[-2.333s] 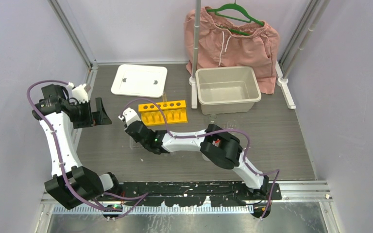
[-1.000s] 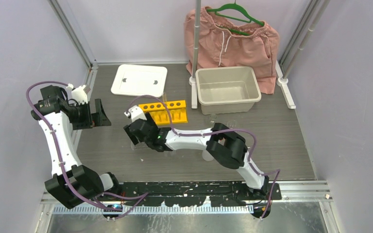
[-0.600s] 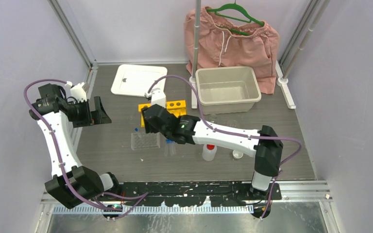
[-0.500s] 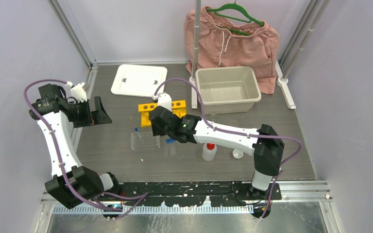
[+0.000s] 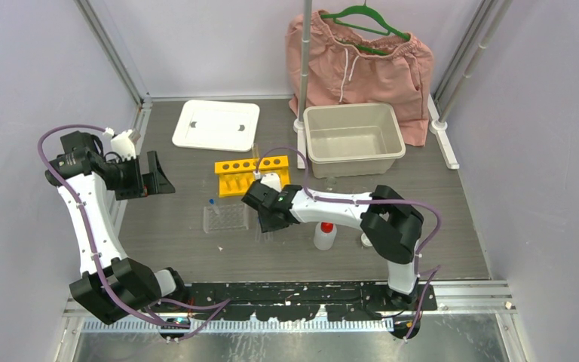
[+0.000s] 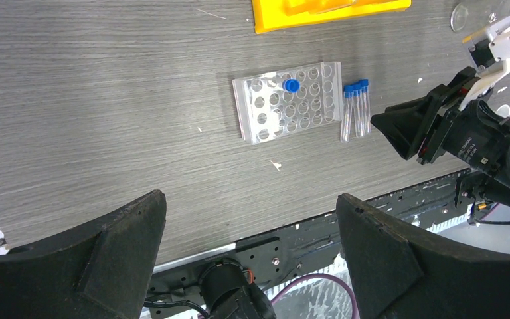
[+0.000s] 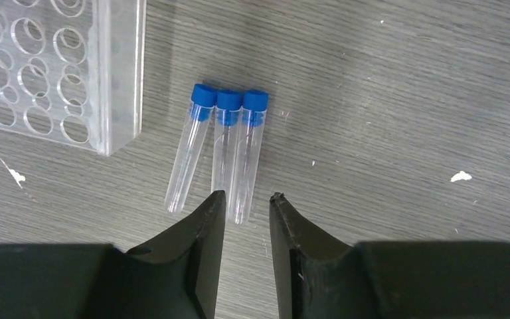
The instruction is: Organize the chemistry lab equipment
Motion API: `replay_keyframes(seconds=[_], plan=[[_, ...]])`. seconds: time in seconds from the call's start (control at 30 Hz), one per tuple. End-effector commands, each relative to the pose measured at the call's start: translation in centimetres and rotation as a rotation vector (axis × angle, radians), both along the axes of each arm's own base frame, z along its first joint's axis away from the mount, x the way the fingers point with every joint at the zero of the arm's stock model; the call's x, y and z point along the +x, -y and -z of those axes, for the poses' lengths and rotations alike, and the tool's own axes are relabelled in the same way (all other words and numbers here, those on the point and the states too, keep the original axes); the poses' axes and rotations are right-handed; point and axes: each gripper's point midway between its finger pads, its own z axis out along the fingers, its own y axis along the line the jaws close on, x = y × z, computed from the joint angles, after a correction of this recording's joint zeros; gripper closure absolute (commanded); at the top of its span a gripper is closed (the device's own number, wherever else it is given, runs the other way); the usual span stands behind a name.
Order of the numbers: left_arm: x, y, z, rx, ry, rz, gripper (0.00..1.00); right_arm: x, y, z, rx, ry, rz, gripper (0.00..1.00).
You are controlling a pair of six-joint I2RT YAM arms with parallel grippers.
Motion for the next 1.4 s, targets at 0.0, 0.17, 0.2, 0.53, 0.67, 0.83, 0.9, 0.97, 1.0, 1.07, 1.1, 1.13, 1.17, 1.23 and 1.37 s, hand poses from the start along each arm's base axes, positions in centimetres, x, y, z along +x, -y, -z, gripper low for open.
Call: replay_keyframes(seconds=[0.0,0.17,0.2,0.53,0.67,0.83,0.9,0.97,1.0,1.07,1.1,1.13,1.17,1.23,1.37], plan=[[0.1,0.2,-1.2,0.002,0.053,0.017,0.00,0.8,-0.3,0.1,0.044,-0.014,0.045,0.64],[0.1,0.3,-1.0,-0.004,0.047,0.020,0.00,1.2,0.1,1.1,0.043,-0.034,0.062,0.66],[0.0,0.3,-0.9,-0.006,0.046,0.019,0.00,1.3,0.1,1.3,0.040,-0.036,0.064,0.67],[-0.4,0.7,-1.0,-0.012,0.049,0.028,0.00,1.9,0.3,1.4,0.023,-0.038,0.082,0.69],[-0.5,0.7,-1.1,-0.006,0.054,0.036,0.00,2.5,1.0,-1.0,0.032,0.021,0.107,0.73],[-0.5,0.7,-0.9,-0.011,0.049,0.034,0.01,2.7,0.7,-3.6,0.088,0.060,0.119,0.75],[-0.5,0.8,-0.9,-0.014,0.046,0.035,0.01,2.4,0.4,-4.0,0.111,0.058,0.115,0.75],[-0.5,0.8,-0.8,-0.017,0.046,0.035,0.01,2.2,-0.1,-4.0,0.134,0.042,0.108,0.74],[-0.5,0.8,-0.8,-0.015,0.048,0.034,0.01,2.1,-0.3,-3.8,0.139,0.035,0.105,0.73],[-0.5,0.8,-0.7,-0.017,0.047,0.033,0.01,2.0,-0.6,-3.1,0.137,0.019,0.101,0.72],[-0.5,0.8,-0.7,-0.017,0.045,0.033,0.01,1.9,-0.8,-2.8,0.138,0.009,0.097,0.72],[-0.5,0.8,-0.7,-0.017,0.045,0.032,0.01,1.9,-1.0,-2.4,0.138,0.002,0.095,0.70],[-0.5,0.8,-0.7,-0.018,0.045,0.034,0.01,1.8,-1.2,-2.0,0.135,-0.008,0.090,0.68],[-0.5,0.7,-0.6,-0.015,0.043,0.034,0.01,1.7,-1.5,-1.7,0.136,-0.019,0.086,0.64],[-0.5,0.7,-0.4,-0.012,0.043,0.034,0.01,1.7,-1.9,-1.1,0.134,-0.031,0.075,0.56]])
